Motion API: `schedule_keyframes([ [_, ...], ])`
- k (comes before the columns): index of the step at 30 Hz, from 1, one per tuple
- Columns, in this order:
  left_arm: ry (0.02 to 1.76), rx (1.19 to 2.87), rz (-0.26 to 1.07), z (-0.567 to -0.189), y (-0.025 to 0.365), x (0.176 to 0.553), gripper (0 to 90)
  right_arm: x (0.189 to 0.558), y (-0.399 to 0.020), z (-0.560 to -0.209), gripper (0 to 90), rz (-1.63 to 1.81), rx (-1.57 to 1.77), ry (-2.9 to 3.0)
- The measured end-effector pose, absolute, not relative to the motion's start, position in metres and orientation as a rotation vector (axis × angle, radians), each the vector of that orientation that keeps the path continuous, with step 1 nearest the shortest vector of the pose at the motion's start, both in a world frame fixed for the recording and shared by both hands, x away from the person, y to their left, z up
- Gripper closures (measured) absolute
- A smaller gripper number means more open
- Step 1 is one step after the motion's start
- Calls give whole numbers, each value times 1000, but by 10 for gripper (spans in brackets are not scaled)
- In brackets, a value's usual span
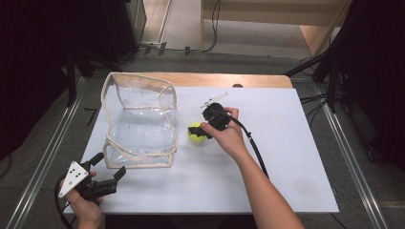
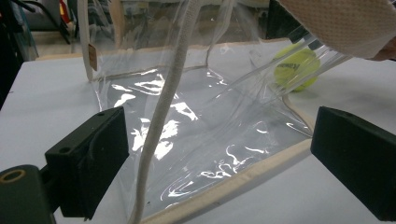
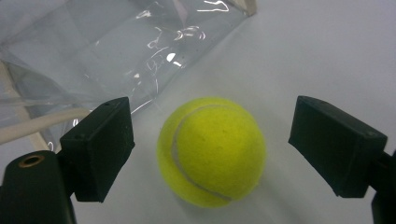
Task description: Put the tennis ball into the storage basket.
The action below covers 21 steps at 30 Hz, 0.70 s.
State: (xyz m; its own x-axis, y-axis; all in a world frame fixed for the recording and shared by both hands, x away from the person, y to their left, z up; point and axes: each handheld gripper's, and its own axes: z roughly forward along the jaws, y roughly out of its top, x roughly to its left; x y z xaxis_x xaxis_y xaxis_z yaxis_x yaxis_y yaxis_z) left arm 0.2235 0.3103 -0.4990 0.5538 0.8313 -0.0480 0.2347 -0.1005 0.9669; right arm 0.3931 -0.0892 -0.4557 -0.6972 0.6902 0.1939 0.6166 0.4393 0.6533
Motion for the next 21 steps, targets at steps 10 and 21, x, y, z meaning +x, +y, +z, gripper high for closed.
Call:
schedule_keyframes([
  [10, 918, 1636, 641, -499, 311, 224, 44, 396, -80, -467, 118, 985, 1218, 2590],
  [21, 917, 1635, 637, -499, 310, 224, 44, 399, -77, -474, 118, 930, 1233, 2623],
])
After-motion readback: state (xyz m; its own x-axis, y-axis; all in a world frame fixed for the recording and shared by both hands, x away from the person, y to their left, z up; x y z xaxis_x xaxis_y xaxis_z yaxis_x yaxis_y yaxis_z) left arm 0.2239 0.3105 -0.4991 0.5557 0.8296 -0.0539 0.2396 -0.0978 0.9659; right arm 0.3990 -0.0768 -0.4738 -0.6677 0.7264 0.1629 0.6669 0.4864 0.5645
